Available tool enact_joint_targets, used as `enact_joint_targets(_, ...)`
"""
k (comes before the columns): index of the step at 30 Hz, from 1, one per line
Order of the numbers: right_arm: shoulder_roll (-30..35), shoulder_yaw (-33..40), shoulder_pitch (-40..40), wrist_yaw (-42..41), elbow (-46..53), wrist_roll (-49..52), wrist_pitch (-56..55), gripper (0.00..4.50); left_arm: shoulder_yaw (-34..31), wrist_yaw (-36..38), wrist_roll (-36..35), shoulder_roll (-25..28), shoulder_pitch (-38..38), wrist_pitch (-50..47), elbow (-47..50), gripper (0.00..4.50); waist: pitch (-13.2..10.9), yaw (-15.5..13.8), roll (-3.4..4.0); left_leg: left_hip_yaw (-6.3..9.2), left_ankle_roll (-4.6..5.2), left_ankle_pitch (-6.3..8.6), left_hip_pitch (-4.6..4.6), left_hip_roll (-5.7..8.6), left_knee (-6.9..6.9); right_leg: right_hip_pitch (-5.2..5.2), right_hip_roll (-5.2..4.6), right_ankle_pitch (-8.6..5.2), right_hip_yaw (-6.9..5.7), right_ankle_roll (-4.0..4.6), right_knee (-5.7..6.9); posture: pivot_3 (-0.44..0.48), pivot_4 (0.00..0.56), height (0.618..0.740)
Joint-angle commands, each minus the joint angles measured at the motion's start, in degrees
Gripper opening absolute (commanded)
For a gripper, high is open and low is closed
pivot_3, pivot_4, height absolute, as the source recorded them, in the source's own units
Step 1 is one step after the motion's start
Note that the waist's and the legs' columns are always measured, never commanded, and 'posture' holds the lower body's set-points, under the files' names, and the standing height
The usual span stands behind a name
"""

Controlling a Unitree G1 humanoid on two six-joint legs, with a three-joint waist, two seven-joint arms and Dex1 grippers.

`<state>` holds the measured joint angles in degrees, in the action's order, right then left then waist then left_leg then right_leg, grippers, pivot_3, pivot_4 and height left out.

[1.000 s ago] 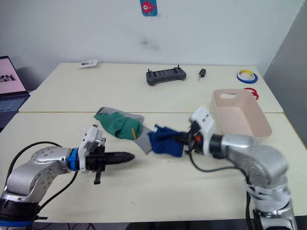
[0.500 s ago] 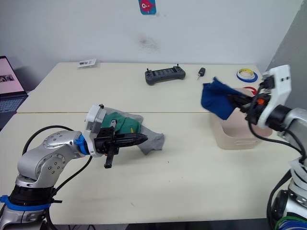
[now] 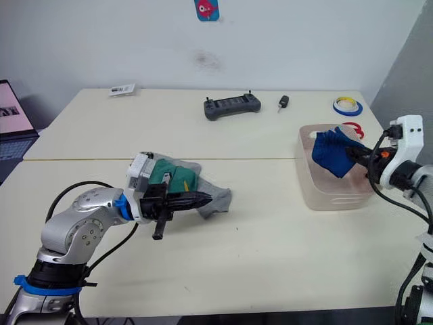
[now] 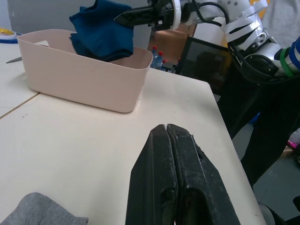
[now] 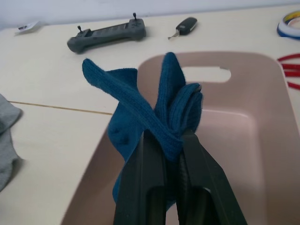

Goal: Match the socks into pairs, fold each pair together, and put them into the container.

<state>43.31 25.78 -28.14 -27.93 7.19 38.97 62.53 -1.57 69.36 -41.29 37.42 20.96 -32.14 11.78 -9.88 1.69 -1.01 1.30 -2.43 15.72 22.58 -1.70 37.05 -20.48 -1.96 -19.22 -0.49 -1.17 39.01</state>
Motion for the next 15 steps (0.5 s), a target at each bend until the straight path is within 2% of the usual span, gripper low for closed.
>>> enact_joint_targets(1,-1.81,0.08,-1.95,2.18,-5.21,-2.06,-3.37,0.01,-0.6,-0.5,-1.28,0.26,-0.32,-0.47,3.74,0.0,0.0,-0.04,0.0,0.0,-0.06,-0.03,0.02,0.01,0.0,0.0,-0.01,0.0,-0.01,0.0,0.0,0.0,0.15,0.74)
enact_joint_targets(8,-3.17,-1.09,-1.86,4.9,-13.82,-5.62,-3.95,0.01,-0.38,-2.96,-2.2,-0.22,-0.13,-2.57,6.5,0.0,-0.01,-0.18,0.01,-0.01,-0.12,-0.07,0.05,0.01,0.01,0.0,-0.03,0.0,-0.03,0.0,0.0,0.0,0.15,0.74)
enact_joint_targets(15,-2.37,-3.74,-2.39,5.47,-16.95,-9.33,-5.16,0.01,0.35,-4.43,-2.46,-0.64,0.62,-3.6,7.3,0.0,0.01,-0.18,-0.01,0.02,-0.1,-0.06,-0.08,0.02,0.1,0.19,-0.04,0.01,-0.07,-0.02,-0.01,0.0,0.15,0.74)
